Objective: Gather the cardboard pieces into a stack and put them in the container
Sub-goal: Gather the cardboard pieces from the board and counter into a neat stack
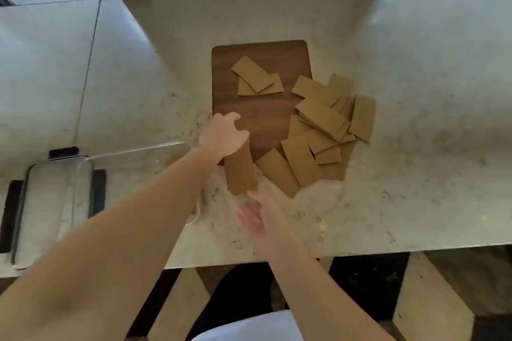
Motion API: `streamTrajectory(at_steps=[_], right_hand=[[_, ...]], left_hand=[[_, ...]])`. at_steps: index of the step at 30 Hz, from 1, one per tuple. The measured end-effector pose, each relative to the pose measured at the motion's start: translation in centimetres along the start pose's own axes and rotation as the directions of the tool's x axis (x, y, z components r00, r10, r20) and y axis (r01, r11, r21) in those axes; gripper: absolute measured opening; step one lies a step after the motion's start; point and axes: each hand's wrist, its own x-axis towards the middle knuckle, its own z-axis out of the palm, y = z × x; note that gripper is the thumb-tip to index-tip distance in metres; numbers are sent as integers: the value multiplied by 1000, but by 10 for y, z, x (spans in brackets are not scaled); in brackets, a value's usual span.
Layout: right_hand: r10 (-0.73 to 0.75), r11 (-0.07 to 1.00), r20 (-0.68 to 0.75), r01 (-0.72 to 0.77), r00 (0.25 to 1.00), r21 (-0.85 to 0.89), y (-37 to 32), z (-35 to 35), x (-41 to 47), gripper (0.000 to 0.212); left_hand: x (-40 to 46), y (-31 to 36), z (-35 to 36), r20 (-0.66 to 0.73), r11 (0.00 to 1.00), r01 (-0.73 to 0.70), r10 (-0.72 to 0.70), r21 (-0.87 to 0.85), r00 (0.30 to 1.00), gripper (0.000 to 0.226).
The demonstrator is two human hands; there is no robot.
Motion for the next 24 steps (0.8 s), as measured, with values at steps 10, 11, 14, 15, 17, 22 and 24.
streamTrajectory(at_steps=[10,11,14,15,17,22,24], right_hand=[[-40,999,-151,41,988,0,-9,40,27,72],[-51,999,-160,49,986,-13,-9,41,27,74],[-95,993,-207,79,974,-85,-6,40,31,75],[-113,990,-228,92,967,-103,-4,40,32,74],[-161,982,-274,125,948,-144,-1,38,34,65],[-256,960,-320,201,912,-195,6,20,33,74],[-347,923,-321,262,881,-281,6,4,31,76]], left_hand=[[27,-10,16,276,993,103,-115,59,954,45],[25,-12,21,236,993,111,-119,48,965,46],[16,-16,38,117,989,148,-144,-19,983,48],[13,-17,43,103,983,173,-167,-59,981,54],[4,-14,53,127,972,212,-199,-103,972,79],[-20,-4,69,149,948,186,-151,-260,977,114],[-31,-1,78,107,941,144,-117,-306,987,88]])
